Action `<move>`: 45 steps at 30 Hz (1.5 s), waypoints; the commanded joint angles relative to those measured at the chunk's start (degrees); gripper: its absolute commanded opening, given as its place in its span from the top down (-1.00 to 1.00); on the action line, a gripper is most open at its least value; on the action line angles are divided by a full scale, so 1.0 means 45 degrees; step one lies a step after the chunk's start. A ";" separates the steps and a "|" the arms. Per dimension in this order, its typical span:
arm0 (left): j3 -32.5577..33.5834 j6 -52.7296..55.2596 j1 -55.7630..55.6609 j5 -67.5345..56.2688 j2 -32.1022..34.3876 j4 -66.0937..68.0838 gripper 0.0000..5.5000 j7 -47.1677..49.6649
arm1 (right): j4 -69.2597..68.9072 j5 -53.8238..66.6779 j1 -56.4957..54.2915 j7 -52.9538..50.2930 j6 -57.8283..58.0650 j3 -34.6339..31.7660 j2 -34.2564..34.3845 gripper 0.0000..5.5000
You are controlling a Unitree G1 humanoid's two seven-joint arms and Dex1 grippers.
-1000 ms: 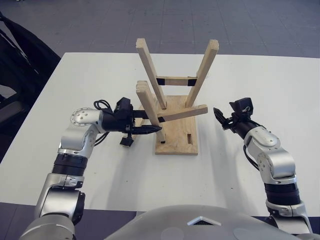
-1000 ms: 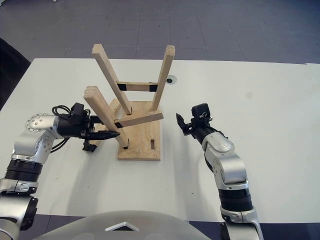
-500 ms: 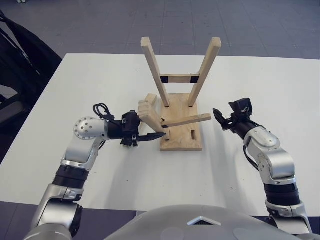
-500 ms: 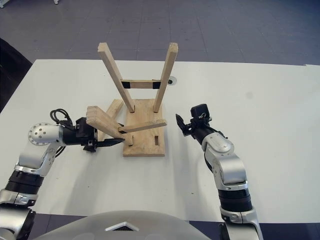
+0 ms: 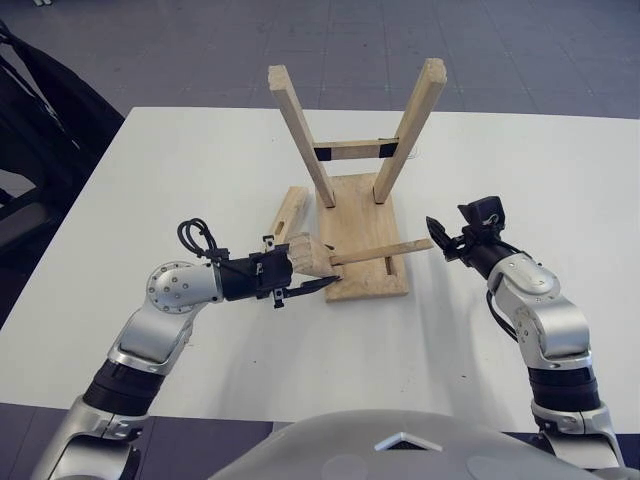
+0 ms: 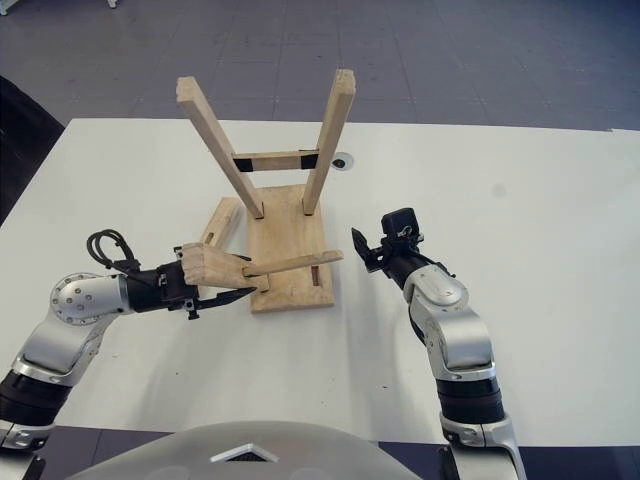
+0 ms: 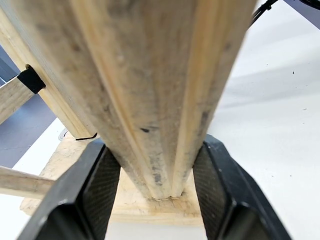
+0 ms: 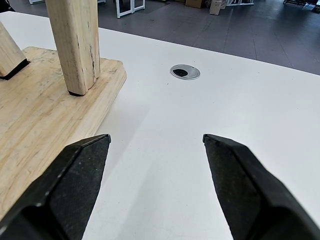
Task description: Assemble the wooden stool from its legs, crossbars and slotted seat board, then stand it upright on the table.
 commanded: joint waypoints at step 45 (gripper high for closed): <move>-0.0296 0.5572 0.1637 0.1571 -0.0210 -0.2083 -0.41 0.0608 | 0.0122 -0.0588 0.0102 0.1474 0.1283 0.0613 -0.1177 -0.24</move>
